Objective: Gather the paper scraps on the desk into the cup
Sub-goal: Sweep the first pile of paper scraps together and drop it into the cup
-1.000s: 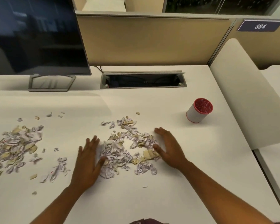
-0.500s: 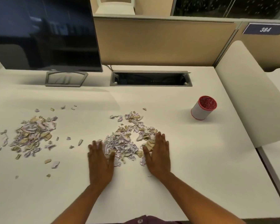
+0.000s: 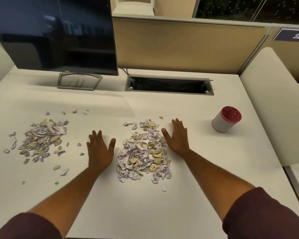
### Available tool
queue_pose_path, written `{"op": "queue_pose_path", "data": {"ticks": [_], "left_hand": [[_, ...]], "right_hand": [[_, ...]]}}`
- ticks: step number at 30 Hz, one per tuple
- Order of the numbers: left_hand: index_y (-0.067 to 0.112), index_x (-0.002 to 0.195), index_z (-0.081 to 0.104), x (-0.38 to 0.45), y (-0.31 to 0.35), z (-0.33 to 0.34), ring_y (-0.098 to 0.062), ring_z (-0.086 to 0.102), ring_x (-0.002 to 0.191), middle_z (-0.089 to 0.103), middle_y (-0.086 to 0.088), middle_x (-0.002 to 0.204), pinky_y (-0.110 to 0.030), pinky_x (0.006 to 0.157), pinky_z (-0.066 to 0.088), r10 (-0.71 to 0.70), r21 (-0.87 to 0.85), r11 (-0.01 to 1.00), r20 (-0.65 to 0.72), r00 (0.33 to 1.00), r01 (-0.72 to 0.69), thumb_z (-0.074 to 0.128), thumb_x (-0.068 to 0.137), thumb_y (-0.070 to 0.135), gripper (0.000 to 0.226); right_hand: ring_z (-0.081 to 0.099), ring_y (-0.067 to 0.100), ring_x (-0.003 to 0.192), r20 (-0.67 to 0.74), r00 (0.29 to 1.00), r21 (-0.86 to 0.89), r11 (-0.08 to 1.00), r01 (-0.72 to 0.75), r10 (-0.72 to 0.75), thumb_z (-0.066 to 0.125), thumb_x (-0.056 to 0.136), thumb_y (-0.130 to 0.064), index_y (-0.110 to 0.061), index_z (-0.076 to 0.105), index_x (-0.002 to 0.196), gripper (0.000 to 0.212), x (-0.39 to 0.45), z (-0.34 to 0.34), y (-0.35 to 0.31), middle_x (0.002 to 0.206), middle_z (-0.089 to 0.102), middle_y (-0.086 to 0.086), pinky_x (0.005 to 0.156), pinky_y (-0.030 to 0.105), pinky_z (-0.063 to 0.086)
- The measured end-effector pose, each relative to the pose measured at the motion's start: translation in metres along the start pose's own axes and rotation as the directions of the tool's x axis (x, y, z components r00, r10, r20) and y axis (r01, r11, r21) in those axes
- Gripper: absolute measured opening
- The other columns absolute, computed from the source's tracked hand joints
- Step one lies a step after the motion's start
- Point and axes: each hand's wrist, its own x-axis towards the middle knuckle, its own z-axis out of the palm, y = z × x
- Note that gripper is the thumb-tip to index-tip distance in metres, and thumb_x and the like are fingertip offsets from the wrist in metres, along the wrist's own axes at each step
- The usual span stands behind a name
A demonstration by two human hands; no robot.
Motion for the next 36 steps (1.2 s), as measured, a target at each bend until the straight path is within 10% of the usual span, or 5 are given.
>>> {"op": "queue_pose_path", "data": {"ticks": [21,26,30,36], "left_hand": [[0.039,0.157,-0.003,-0.002,0.028,0.027,-0.003,-0.012,0.151,-0.001,0.019,0.166,-0.037,0.125,0.001,0.565,-0.269,0.824,0.435,0.701,-0.498,0.017,0.104,0.056,0.059],[0.035,0.158,0.008,-0.031,-0.007,0.008,-0.009,-0.01,0.153,-0.004,0.019,0.166,-0.038,0.124,-0.004,0.571,-0.24,0.821,0.337,0.749,-0.518,0.027,0.103,0.055,0.062],[0.023,0.159,0.006,-0.044,-0.024,0.001,-0.011,-0.008,0.154,-0.004,0.01,0.167,-0.037,0.125,-0.003,0.497,-0.161,0.868,0.275,0.823,-0.47,0.03,0.1,0.059,0.073],[0.025,0.157,-0.01,-0.067,-0.006,0.009,-0.015,-0.021,0.151,-0.023,0.005,0.164,-0.043,0.124,-0.004,0.585,-0.106,0.79,0.423,0.692,-0.603,0.026,0.098,0.067,0.081]], "right_hand": [[0.01,0.007,0.156,0.378,0.828,0.191,0.91,0.368,-0.414,0.036,0.107,-0.044,-0.031,0.032,0.157,0.052,-0.014,0.041,-0.044,0.164,0.031,-0.011,0.127,0.042,0.002],[0.04,0.003,0.143,0.068,0.949,0.234,0.93,0.285,-0.308,0.051,0.098,-0.056,-0.037,0.053,0.142,0.048,-0.046,0.016,-0.021,0.149,0.051,-0.018,0.115,0.041,0.04],[0.02,0.009,0.154,-0.076,0.997,0.134,0.991,0.029,-0.019,0.037,0.099,-0.063,-0.029,0.045,0.151,0.062,-0.062,0.013,0.002,0.162,0.035,-0.011,0.125,0.049,0.022],[0.008,0.003,0.156,0.035,0.982,0.021,0.983,0.185,-0.185,0.027,0.103,-0.066,-0.034,0.033,0.155,0.062,-0.103,0.05,-0.021,0.167,0.023,-0.014,0.128,0.049,0.013]]}}
